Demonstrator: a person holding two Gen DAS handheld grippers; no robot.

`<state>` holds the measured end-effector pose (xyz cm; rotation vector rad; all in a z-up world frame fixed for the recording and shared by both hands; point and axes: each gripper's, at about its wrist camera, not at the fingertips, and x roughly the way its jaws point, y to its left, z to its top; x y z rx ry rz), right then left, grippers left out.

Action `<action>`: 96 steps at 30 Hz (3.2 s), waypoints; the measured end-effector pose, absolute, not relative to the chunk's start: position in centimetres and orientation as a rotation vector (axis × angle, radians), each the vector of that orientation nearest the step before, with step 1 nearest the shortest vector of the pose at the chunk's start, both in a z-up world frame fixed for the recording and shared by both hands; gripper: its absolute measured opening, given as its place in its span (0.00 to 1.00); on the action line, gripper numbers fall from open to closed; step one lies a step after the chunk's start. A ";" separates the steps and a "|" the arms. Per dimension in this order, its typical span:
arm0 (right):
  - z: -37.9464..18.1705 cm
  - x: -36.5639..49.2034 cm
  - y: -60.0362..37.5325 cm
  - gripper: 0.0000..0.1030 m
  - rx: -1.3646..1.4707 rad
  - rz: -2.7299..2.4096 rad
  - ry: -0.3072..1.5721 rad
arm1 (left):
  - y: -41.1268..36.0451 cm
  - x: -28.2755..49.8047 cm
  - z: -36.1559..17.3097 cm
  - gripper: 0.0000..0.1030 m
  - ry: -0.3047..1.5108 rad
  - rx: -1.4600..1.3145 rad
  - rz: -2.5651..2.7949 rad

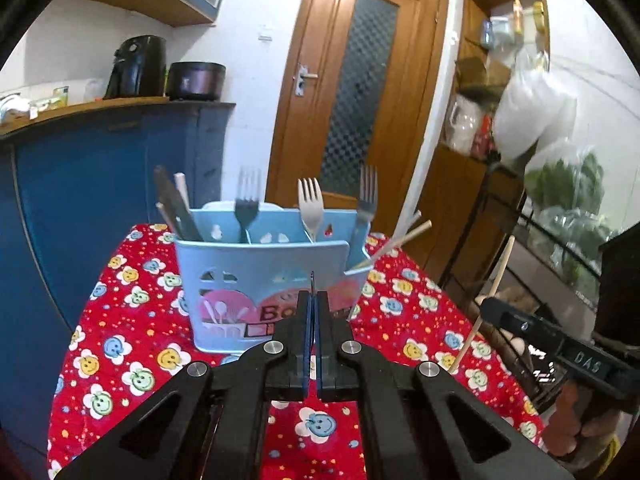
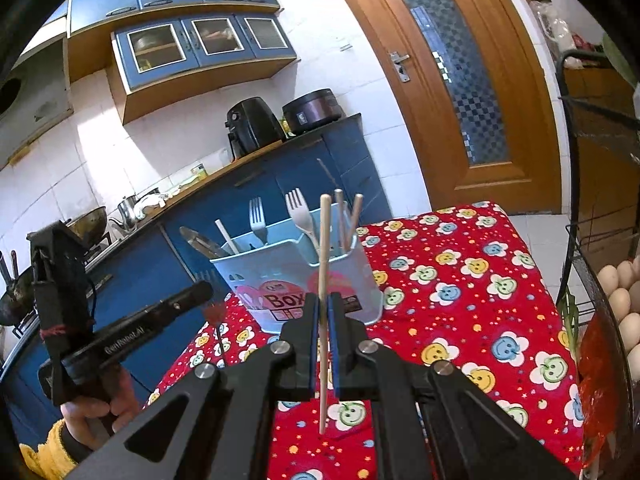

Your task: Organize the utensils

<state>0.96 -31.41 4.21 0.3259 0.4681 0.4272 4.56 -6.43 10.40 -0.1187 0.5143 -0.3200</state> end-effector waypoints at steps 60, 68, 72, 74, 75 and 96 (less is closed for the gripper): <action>14.9 7.9 -25.3 0.06 0.111 0.298 0.246 | -0.8 15.6 15.0 0.01 0.436 -0.280 -0.352; 10.7 13.7 -23.2 0.06 0.070 0.268 0.359 | -1.3 16.2 13.8 0.01 0.471 -0.248 -0.336; 9.1 14.5 -22.8 0.06 0.069 0.277 0.417 | -1.7 16.2 13.6 0.01 0.479 -0.215 -0.332; 9.0 14.7 -22.8 0.10 0.075 0.286 0.434 | -2.0 16.1 13.7 0.01 0.481 -0.198 -0.321; 9.2 14.7 -22.8 0.17 0.076 0.289 0.438 | -2.1 16.0 13.8 0.02 0.480 -0.191 -0.319; 12.5 5.1 -23.6 0.45 0.124 0.367 0.333 | -1.0 6.9 17.4 0.57 0.416 -0.124 -0.255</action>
